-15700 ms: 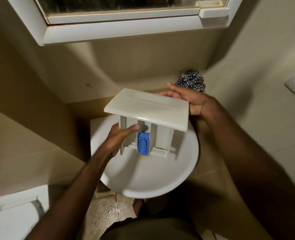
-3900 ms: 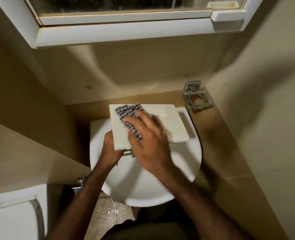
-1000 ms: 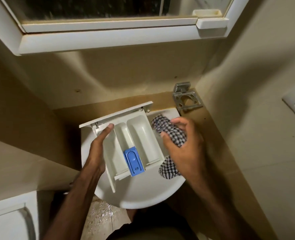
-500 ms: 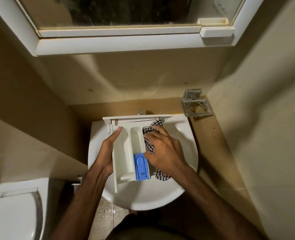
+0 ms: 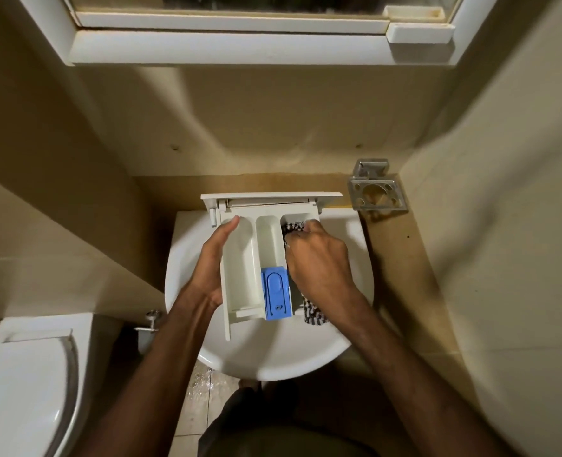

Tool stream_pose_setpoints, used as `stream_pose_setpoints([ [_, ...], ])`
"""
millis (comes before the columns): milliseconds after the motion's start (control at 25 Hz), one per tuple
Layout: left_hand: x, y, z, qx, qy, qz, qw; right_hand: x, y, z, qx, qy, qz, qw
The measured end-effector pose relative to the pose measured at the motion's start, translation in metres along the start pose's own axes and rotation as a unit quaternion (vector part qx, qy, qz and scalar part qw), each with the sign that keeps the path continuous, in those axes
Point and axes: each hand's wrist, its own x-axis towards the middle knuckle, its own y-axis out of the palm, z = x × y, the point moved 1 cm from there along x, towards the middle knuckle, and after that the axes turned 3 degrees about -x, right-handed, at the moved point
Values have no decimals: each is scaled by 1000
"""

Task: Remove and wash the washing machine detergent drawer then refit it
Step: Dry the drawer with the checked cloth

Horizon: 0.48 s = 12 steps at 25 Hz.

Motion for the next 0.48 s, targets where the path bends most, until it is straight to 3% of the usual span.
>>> stream_pose_setpoints([
  [160, 6, -13, -7, -45, 53, -24, 997, -11, 5, -5, 89, -64, 163, 980],
  [280, 7, -20, -4, -4, 56, -41, 998, -17, 9, -3, 100, -69, 255, 959],
  [360, 9, -22, 0, 20, 40, -43, 998, -14, 13, -1, 114, -48, 255, 959],
  [480, 13, -23, -12, 23, 59, -46, 997, -8, 15, 10, 117, 6, 171, 978],
])
